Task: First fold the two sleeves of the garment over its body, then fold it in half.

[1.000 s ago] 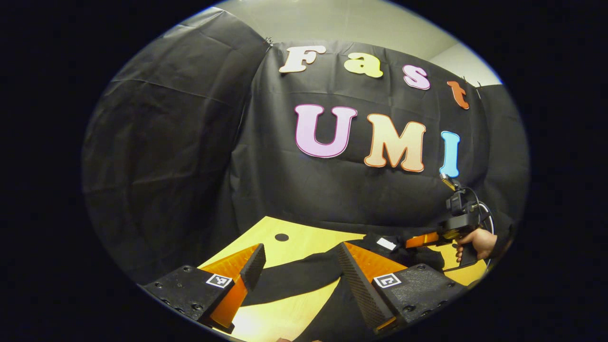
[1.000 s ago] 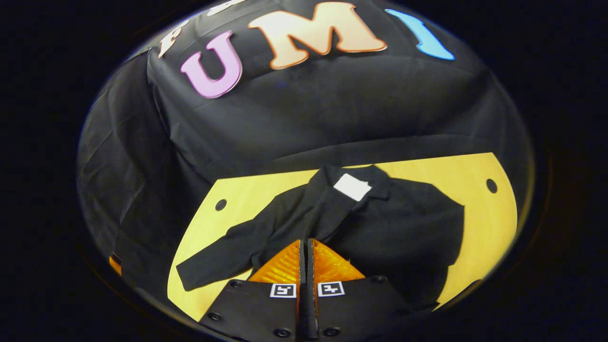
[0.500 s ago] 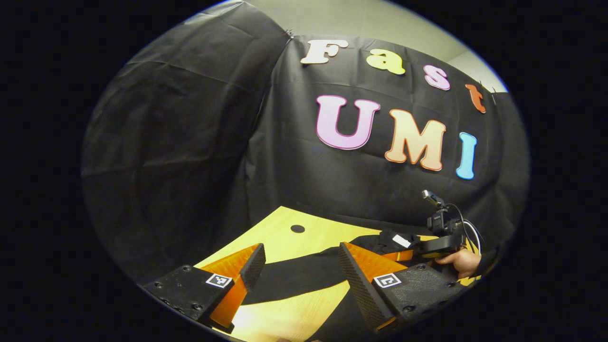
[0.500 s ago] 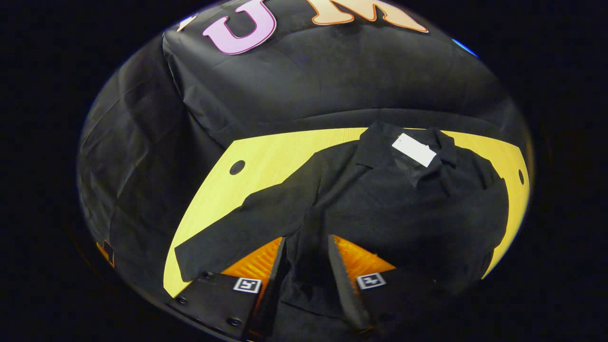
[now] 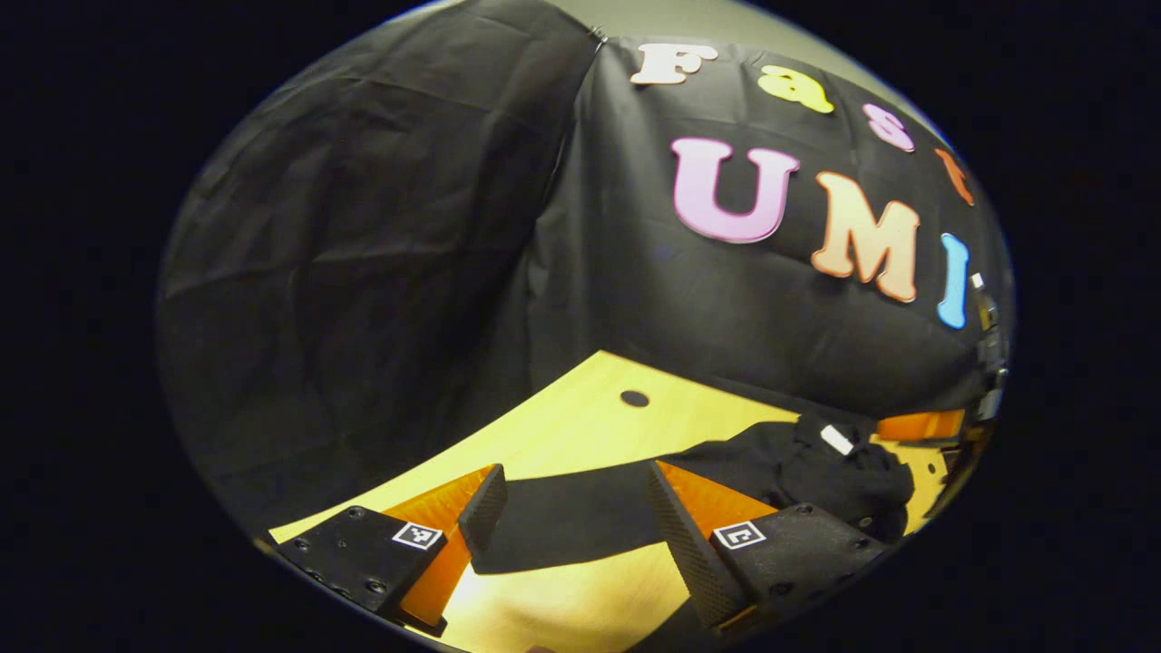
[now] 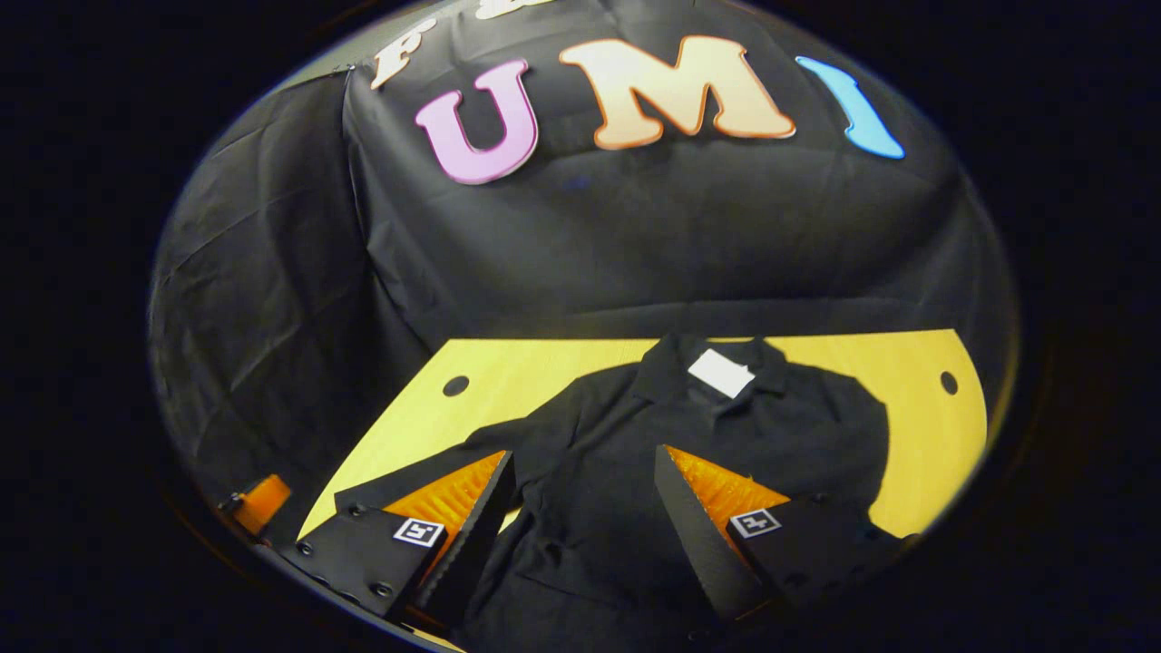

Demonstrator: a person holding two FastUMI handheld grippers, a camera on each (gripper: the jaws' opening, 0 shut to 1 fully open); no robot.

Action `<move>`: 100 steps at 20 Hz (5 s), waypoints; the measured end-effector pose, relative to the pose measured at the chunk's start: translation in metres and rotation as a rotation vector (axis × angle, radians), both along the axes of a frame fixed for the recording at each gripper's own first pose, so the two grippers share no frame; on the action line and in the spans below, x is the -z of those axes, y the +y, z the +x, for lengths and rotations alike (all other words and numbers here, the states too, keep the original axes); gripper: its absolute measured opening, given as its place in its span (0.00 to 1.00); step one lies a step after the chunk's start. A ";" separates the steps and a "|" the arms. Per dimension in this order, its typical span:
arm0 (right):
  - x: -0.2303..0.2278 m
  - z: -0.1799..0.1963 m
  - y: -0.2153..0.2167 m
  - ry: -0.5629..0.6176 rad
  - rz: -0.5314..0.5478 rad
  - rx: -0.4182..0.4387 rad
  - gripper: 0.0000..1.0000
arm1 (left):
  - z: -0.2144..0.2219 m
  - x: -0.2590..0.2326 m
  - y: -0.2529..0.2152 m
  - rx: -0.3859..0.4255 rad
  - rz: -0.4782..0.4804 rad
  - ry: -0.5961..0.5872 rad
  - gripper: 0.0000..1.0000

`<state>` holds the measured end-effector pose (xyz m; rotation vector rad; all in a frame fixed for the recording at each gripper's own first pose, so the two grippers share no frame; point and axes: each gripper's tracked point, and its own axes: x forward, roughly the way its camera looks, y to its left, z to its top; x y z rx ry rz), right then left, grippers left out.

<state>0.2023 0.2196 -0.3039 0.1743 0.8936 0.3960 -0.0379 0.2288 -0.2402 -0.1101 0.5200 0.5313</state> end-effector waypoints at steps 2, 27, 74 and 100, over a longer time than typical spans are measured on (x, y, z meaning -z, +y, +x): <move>-0.022 -0.010 -0.019 -0.062 -0.002 0.018 0.98 | -0.012 0.033 0.016 -0.063 -0.003 0.094 0.93; -0.148 -0.088 -0.165 -0.335 -0.117 0.209 0.98 | -0.023 0.130 0.020 -0.040 -0.153 0.432 0.00; -0.045 -0.187 -0.339 -0.020 -0.203 0.442 0.94 | 0.085 0.022 -0.440 0.878 -0.346 0.230 0.95; 0.099 -0.313 -0.269 0.540 -0.335 0.302 0.98 | -0.143 0.125 -0.225 0.523 -0.167 0.763 0.80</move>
